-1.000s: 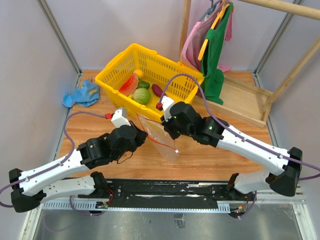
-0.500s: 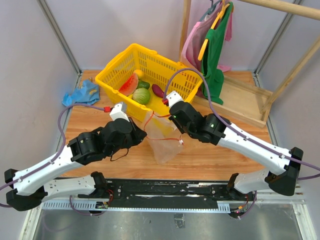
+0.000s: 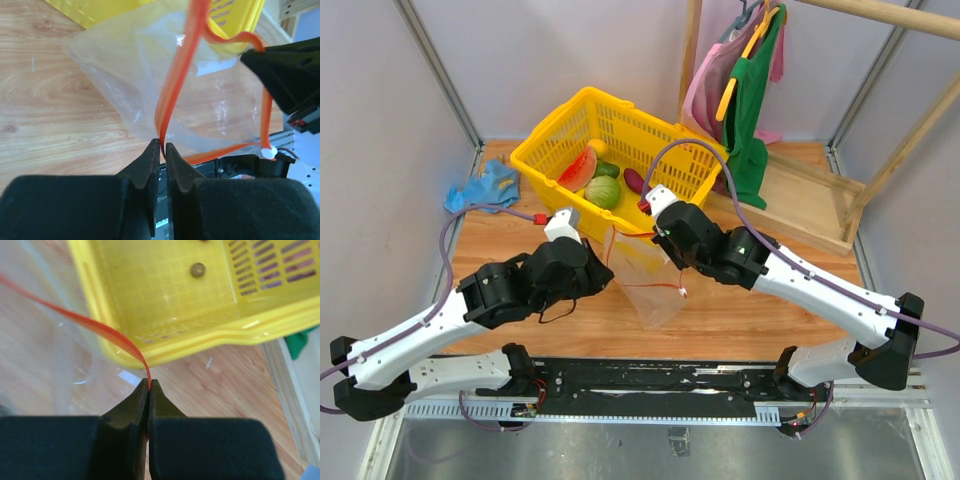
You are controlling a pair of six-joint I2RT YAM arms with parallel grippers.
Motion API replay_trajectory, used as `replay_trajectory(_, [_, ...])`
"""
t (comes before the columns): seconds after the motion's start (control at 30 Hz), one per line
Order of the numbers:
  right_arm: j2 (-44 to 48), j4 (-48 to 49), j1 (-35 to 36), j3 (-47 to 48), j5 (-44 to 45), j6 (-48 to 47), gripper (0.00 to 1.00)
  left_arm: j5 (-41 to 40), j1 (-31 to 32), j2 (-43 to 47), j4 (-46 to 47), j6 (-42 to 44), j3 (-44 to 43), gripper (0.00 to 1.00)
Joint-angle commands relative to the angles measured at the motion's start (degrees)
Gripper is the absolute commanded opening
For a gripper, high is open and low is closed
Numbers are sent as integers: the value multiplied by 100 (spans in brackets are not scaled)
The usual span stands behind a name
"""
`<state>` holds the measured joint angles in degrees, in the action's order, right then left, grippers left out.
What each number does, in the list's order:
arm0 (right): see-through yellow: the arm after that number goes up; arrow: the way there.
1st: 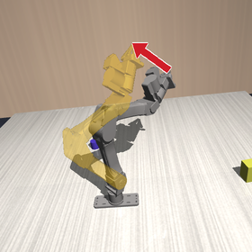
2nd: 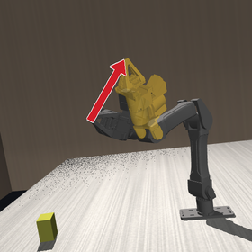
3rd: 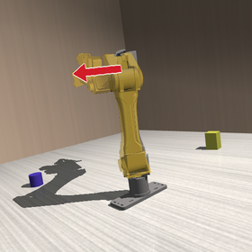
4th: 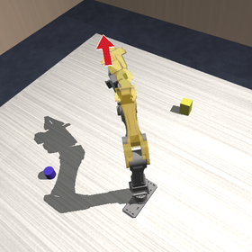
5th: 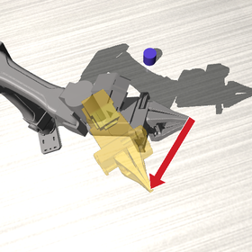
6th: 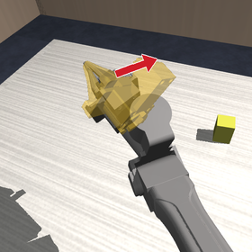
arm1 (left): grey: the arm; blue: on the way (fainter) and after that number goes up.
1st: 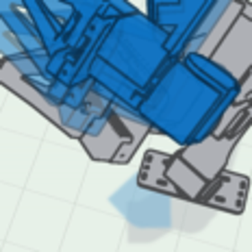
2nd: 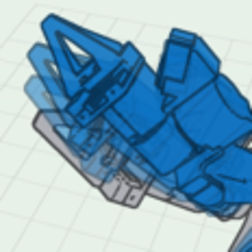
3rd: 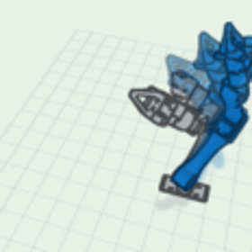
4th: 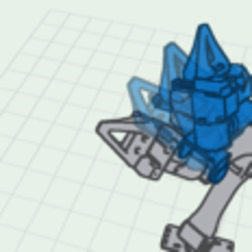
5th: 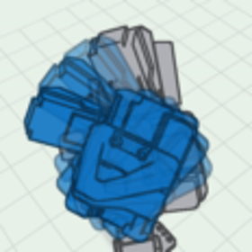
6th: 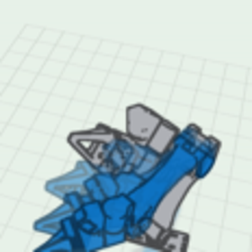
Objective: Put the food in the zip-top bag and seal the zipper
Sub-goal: Open the zipper of the food storage bag at the center of the board.
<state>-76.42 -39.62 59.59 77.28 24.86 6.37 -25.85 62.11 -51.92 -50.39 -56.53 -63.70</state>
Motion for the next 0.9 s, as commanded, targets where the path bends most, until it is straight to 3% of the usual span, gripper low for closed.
replay_trajectory(0.0, [100, 471, 174, -29, -1026, -210, 1, -134, 34, 43, 825, 105, 227, 18])
replay_trajectory(0.2, [-13, 546, 391, 31, -1049, 124, 1, -687, 29, -6, 1138, 101, 356, 42])
replay_trajectory(0.33, [19, 591, 479, -14, -892, 221, 1, -916, -9, -24, 1181, 30, 436, 50])
replay_trajectory(0.57, [39, 695, 656, -126, -746, 8, 1, -876, -274, -143, 1141, -51, 592, 57])
replay_trajectory(0.87, [-43, 868, 890, -194, -642, -334, 1, -677, -481, -169, 1309, -24, 662, 58])
